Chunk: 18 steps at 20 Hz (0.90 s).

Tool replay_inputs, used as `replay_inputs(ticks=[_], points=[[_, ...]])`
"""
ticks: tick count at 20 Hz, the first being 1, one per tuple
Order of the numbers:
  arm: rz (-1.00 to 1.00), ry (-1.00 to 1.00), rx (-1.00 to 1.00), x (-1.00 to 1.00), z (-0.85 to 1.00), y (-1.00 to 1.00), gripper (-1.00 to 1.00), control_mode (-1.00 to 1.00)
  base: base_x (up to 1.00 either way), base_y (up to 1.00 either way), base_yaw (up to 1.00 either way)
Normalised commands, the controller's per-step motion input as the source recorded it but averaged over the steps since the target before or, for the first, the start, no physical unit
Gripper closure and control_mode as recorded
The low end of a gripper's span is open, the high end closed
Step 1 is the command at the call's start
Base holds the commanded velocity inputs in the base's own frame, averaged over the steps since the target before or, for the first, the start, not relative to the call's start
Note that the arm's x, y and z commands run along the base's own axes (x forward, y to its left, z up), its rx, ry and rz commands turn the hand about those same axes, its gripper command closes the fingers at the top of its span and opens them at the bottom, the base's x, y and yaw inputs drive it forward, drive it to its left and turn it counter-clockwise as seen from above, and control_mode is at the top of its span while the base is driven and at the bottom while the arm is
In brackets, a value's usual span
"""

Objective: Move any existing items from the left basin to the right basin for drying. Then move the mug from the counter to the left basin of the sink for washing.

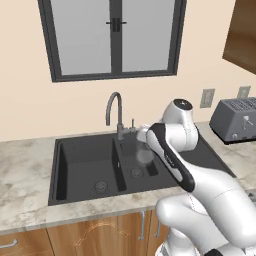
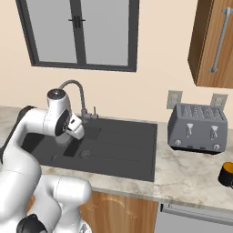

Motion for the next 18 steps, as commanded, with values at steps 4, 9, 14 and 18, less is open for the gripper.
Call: replay_inputs(ticks=[4, 9, 14, 18], points=[[0.00, 0.00, -0.05, 0.19, -0.27, -0.16, 1.00, -1.00, 0.00, 0.00, 0.00], [0.00, 0.01, -0.07, 0.25, -0.46, -0.04, 1.00, -1.00, 0.00, 0.00, 0.00], [0.00, 0.00, -0.06, 0.19, -0.44, -0.06, 1.00, -1.00, 0.00, 0.00, 0.00], [0.00, 0.00, -0.02, 0.18, -0.32, -0.06, 1.00, -1.00, 0.00, 0.00, 0.00]])
